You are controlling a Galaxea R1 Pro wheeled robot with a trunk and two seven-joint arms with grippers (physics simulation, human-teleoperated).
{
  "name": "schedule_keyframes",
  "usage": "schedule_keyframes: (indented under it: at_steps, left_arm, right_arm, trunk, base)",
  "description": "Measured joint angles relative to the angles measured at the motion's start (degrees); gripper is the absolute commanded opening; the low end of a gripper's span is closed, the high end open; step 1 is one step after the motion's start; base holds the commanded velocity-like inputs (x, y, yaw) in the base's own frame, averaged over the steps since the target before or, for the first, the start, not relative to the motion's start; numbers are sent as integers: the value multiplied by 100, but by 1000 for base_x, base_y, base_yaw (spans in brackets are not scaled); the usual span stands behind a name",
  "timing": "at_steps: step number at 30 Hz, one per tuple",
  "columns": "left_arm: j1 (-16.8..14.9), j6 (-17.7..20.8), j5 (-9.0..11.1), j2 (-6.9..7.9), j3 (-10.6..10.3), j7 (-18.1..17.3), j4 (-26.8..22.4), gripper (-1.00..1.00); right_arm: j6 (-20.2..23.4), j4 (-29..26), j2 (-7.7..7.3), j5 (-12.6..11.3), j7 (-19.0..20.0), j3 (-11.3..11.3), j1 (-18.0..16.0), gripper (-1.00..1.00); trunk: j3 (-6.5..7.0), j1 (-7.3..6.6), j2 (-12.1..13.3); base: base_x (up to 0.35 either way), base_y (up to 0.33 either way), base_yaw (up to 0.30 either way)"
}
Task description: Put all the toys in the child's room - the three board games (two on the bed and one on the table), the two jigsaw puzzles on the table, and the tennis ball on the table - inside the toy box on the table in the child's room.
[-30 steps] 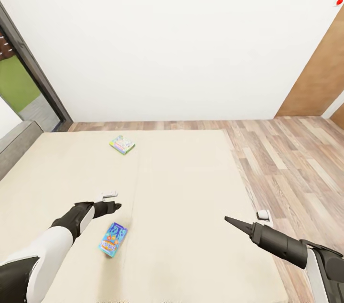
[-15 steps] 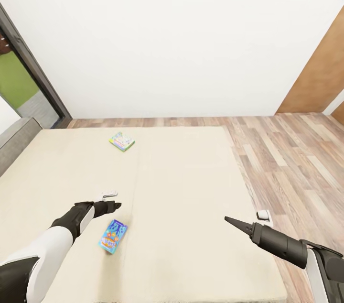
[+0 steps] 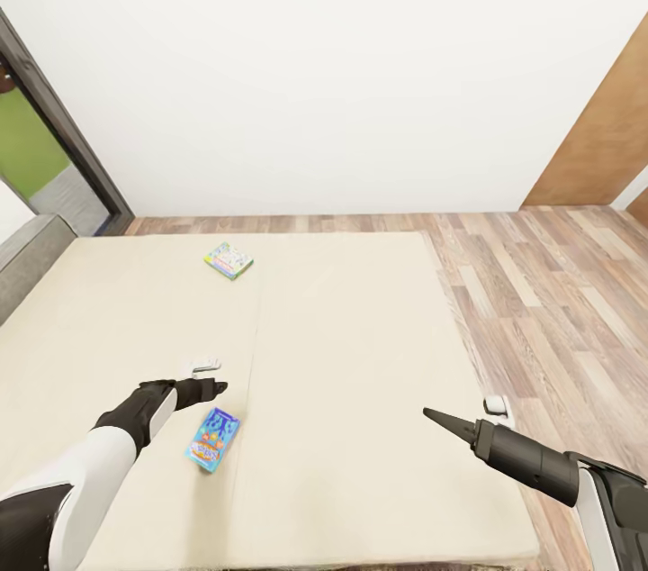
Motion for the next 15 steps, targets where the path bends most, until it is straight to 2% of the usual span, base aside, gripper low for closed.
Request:
schedule_keyframes:
  at_steps: [15]
  left_arm:
    - [0,-11,0,26,-8,-8,0,100]
  right_arm:
    - [-1,0,-2,0,0,-2,0,100]
  trunk:
    - [-140,0,0]
  base:
    - [0,0,0]
